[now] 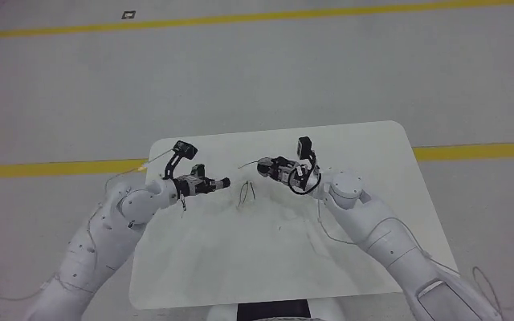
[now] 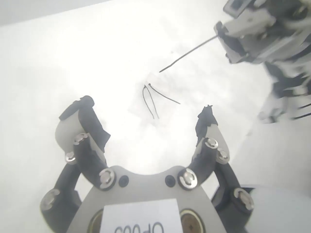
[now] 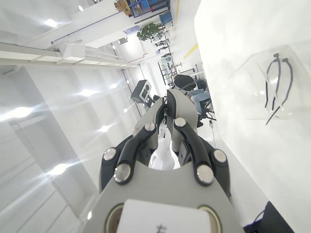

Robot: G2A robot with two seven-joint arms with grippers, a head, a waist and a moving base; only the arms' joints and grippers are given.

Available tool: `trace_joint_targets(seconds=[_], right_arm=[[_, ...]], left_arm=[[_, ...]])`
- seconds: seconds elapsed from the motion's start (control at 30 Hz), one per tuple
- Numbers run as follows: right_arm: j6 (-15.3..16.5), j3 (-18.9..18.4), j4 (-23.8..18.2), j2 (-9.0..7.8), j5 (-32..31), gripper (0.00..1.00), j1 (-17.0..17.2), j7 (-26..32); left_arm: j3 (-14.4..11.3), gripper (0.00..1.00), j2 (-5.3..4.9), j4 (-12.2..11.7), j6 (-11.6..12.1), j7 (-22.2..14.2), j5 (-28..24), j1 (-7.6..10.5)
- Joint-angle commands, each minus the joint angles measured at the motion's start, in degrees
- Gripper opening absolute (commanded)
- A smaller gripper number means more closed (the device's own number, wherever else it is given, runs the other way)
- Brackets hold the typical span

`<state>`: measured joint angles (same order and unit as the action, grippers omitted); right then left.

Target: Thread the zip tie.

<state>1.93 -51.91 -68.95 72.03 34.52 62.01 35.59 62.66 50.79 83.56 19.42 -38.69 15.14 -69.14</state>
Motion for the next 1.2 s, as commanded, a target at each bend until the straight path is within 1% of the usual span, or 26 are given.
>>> trace_joint_targets(seconds=[0.0, 0.03, 0.07, 0.13, 0.17, 0.2, 0.47, 0.5, 0.53, 0.57, 0.6, 0.7, 0.73, 0.77, 0.8, 0.87, 0.9, 0.93, 0.97, 1.17], right_arm=[[3.6, -0.6, -0.5, -0.23, -1.8, 0.0, 0.8, 0.7], [4.7, -0.8, -0.7, -0.3, -2.4, 0.0, 1.2, 1.1], [6.4, -1.0, -1.0, -0.36, -3.0, 0.0, 1.6, 1.7], [8.4, -1.1, -1.2, -0.4, -4.4, 0.0, 1.9, 2.3], [9.4, -1.0, -1.3, -0.36, -5.2, 0.0, 2.0, 2.2], [9.7, -0.6, -1.3, -0.25, -6.1, 0.0, 2.1, 1.9], [9.4, -0.5, -1.3, -0.23, -6.3, 0.0, 2.0, 1.7], [9.4, -0.5, -1.3, -0.23, -6.5, 0.0, 2.1, 1.6], [10.4, -0.5, -1.6, -0.26, -7.9, 0.0, 2.5, 0.8], [11.4, -0.7, -1.8, -0.21, -7.6, 0.0, 2.9, 0.5], [12.7, -0.8, -1.8, -0.12, -6.5, 0.0, 3.4, 0.8], [17.5, -1.0, -0.8, 0.06, -6.3, 0.0, 3.5, 2.9], [17.5, -1.1, -1.2, 0.14, -6.9, 0.0, 3.1, 3.7], [17.5, -1.4, -2.2, 0.24, -8.5, 0.0, 3.0, 4.8], [17.5, -1.6, -3.0, 0.35, -9.4, 0.0, 3.2, 5.8], [17.5, -2.3, -4.3, 0.71, -11.3, 0.0, 3.9, 6.4], [17.5, -2.6, -4.6, 0.91, -11.9, 0.0, 4.2, 6.4], [17.5, -2.8, -4.8, 1.06, -12.2, 0.0, 4.5, 6.4], [17.5, -2.8, -4.8, 1.06, -12.2, 0.0, 4.5, 6.4], [17.5, -2.8, -4.8, 1.06, -12.2, 0.0, 4.5, 6.4]], left_arm=[[0.8, 1.0, -0.04, -3.0, 0.1, -3.4, -8.8, 0.44], [1.0, 1.0, 0.07, -3.4, 0.1, -4.6, -12.9, 0.45], [1.3, 1.0, 0.2, -4.1, 0.1, -7.5, -19.6, 0.35], [2.0, 1.0, 0.27, -5.6, 0.1, -11.7, -26.1, 0.8], [2.1, 1.0, 0.36, -5.8, 0.1, -14.0, -28.3, 1.09], [2.3, 1.0, 0.41, -6.3, 0.1, -15.5, -28.2, 1.79], [2.3, 1.0, 0.41, -6.3, 0.1, -15.5, -28.2, 1.79], [2.2, 1.0, 0.43, -6.5, -0.2, -14.9, -28.1, 1.58], [2.0, 1.0, 0.55, -6.9, -1.5, -14.1, -29.6, 1.02], [1.9, 1.0, 0.68, -6.7, -1.2, -14.6, -32.2, 0.77], [1.9, 1.0, 0.8, -7.2, -0.6, -15.7, -35.3, 0.46], [1.7, 1.0, 1.19, -9.6, -0.8, -19.6, -43.9, 0.53], [1.5, 1.0, 1.38, -10.7, -1.4, -20.7, -47.1, 0.61], [1.2, 1.0, 1.67, -12.2, -2.8, -22.1, -50.9, 1.04], [0.8, 1.0, 1.88, -13.3, -3.7, -23.5, -53.1, 1.54], [-0.3, 1.0, 2.4, -15.3, -4.3, -26.1, -55.5, 2.97], [-1.0, 1.0, 2.67, -15.8, -4.3, -27.4, -56.6, 3.52], [-1.7, 1.0, 2.93, -16.1, -3.8, -29.3, -57.3, 4.17], [-1.8, 1.0, 2.98, -16.4, -3.5, -29.6, -57.0, 4.46], [-1.8, 1.0, 2.98, -16.4, -3.5, -29.6, -57.0, 4.46]])
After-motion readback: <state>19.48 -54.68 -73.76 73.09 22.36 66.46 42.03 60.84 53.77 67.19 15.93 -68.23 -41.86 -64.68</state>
